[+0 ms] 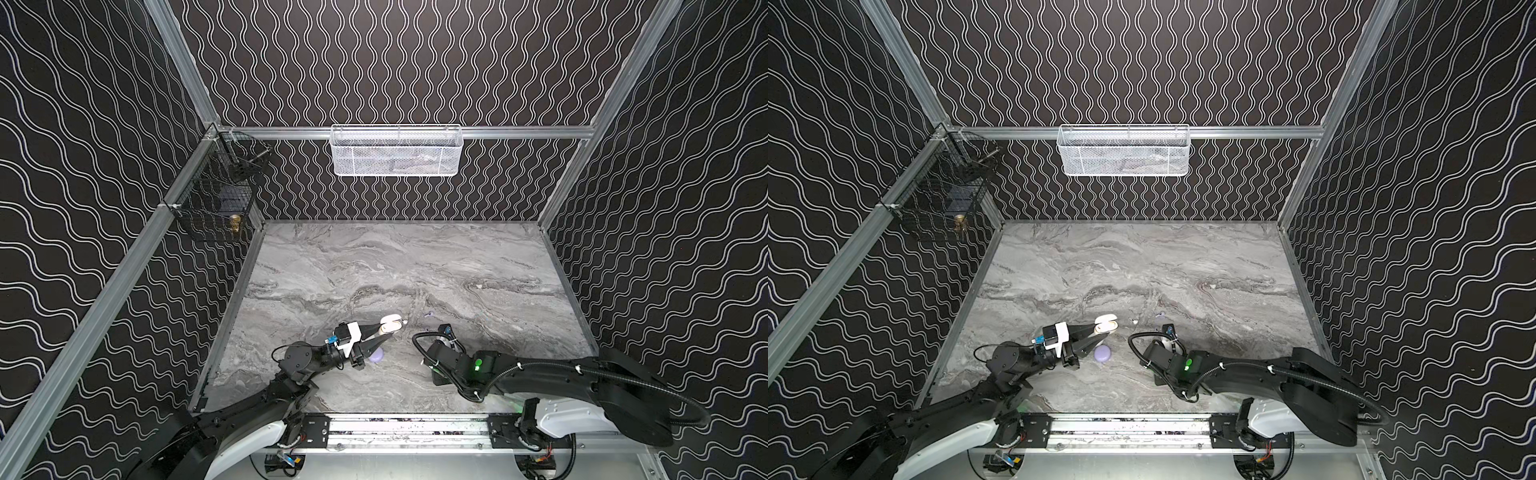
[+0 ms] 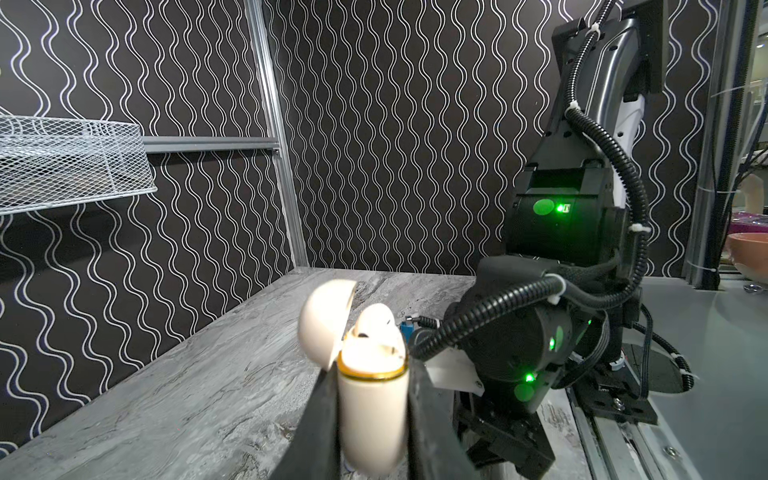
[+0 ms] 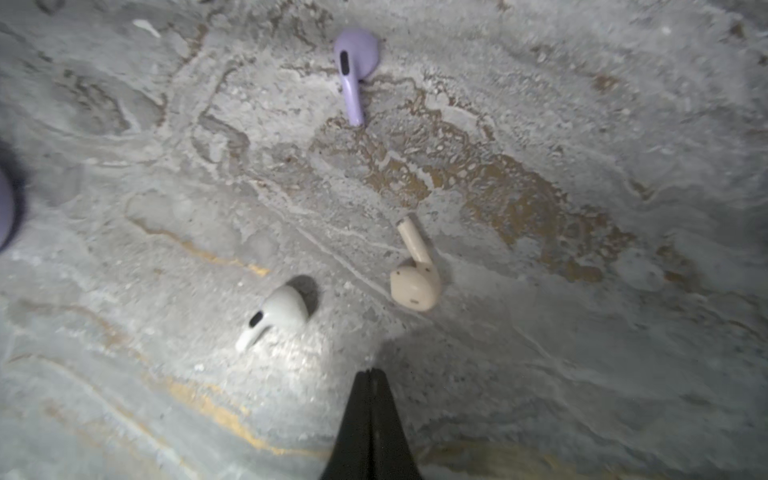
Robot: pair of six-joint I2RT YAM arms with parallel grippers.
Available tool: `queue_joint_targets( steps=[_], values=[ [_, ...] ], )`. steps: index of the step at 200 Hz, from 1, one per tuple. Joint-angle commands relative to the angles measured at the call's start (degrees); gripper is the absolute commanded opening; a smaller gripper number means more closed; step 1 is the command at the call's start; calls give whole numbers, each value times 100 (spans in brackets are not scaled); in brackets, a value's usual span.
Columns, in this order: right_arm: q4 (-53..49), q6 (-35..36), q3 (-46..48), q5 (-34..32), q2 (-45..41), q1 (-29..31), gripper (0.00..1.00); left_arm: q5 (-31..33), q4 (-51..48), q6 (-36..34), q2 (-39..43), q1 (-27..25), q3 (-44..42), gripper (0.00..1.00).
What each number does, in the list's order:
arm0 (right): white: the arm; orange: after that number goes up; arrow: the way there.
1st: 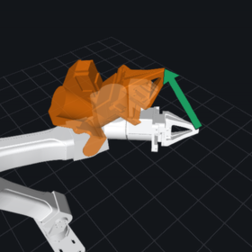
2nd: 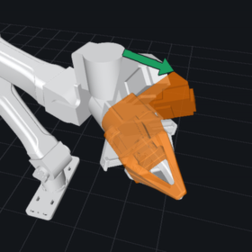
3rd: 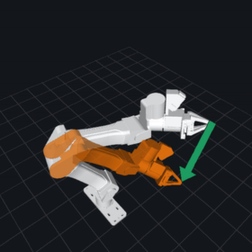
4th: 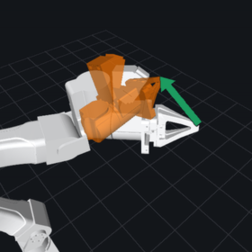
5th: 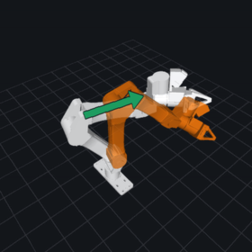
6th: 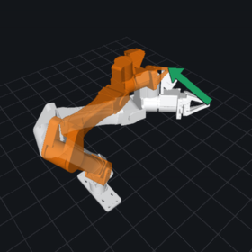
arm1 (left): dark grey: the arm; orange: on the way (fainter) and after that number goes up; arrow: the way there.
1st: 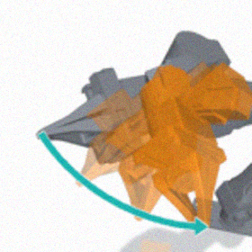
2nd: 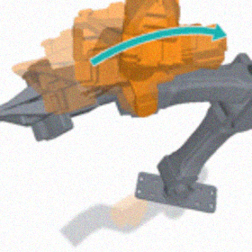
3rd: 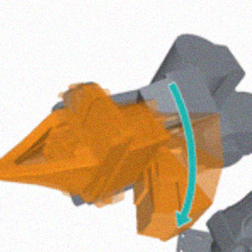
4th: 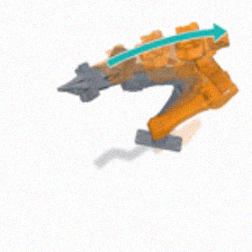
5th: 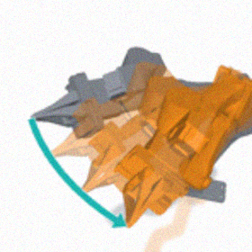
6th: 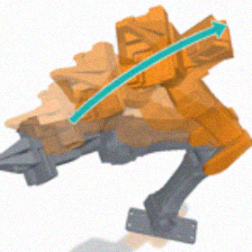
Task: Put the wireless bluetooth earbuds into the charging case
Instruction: 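Move the right gripper back over the loose earbuds, then lower the right gripper toward the second cream earbud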
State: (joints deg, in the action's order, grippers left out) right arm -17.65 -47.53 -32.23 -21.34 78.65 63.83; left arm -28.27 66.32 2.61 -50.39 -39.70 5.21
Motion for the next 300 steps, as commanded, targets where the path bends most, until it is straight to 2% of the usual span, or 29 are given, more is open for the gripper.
queue_joint_targets(
  steps=[1, 51, 125, 237, 267, 300],
  values=[
    [157, -99, -5, -26, 151, -115, 2, -10, 111, -86, 10, 4, 46, 0],
    [174, -144, 83, -237, 167, -370, 1, -27, 130, -72, 4, 4, 49, 0],
    [563, 38, 208, -82, 200, -785, 1, -39, 214, -57, -10, 7, 25, 0],
    [753, 371, -184, 7, 699, -1360, 4, -64, 119, -84, -6, 5, 57, 0],
    [494, 361, -455, -138, 815, -1400, 5, -56, 265, -50, -80, 1, 33, 0],
    [143, 288, -524, -402, 350, -1394, 8, -91, 139, -66, -15, 2, 68, 0]
  ],
)
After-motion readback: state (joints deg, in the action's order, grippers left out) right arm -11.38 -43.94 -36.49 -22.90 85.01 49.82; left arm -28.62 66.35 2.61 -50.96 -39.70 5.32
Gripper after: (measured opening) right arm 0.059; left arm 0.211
